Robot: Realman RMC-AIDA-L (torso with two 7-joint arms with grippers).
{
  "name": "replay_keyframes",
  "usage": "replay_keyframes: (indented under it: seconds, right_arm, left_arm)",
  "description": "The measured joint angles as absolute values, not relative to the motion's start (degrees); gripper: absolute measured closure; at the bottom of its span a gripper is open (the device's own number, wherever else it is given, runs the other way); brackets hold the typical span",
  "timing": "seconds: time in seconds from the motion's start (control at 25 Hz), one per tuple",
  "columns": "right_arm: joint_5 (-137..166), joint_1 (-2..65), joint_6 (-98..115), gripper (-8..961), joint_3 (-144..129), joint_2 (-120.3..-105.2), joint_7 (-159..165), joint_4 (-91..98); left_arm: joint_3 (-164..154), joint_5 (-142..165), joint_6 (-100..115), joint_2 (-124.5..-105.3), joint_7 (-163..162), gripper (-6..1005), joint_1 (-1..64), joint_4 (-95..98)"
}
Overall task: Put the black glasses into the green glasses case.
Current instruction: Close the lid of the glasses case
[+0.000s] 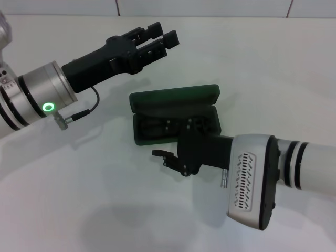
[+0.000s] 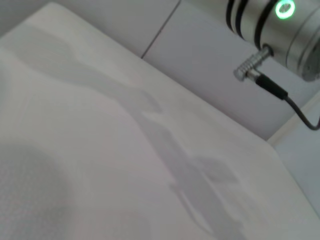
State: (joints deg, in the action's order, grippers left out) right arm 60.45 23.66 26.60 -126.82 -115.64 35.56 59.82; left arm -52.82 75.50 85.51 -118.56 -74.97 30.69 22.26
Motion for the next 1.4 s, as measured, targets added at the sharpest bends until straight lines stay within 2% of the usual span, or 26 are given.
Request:
replay_keyframes:
  seconds: [0.2,0.36,0.44,0.64,0.76,0.96,1.4]
  right_arm:
    - [60.36,22.15,30.29,464,-125.57,-115.45,35.96,60.88]
    - [62.74,21.31,46.02,449,-118.87,-114.49,43.46,59.36]
    - [65.69,22.21,56.97,441,-112.19,-114.07,49.68,55.84]
    - [72.0,26.62,78.93,422,-92.86,-114.42,56.36,42.37]
    - [75.73,29.11,89.04,411,-81.73,-112.94,58.66,34.75]
    - [77.8,28.71,91.92,392,-75.43,-110.45,64.42,32.51]
    - [78.43,25.3,91.87,350,-72.37,-110.11,64.68,33.95]
  left_arm:
    - [-52.78,75.5,85.5,-118.57,-74.83,357,29.97,22.45]
    - [-52.77,75.51,83.95,-118.14,-75.04,357,29.79,22.43]
    - [-52.91,75.51,82.13,-117.85,-75.38,357,29.86,22.51]
    - [-53.05,79.14,75.53,-116.89,-77.74,357,31.46,22.67]
    - [-53.08,83.91,72.0,-116.64,-80.21,358,33.06,23.43]
    - [-53.18,95.99,66.26,-117.6,-87.36,358,34.93,28.36]
    - [-53.32,106.36,62.4,-119.13,-94.88,359,39.61,31.24]
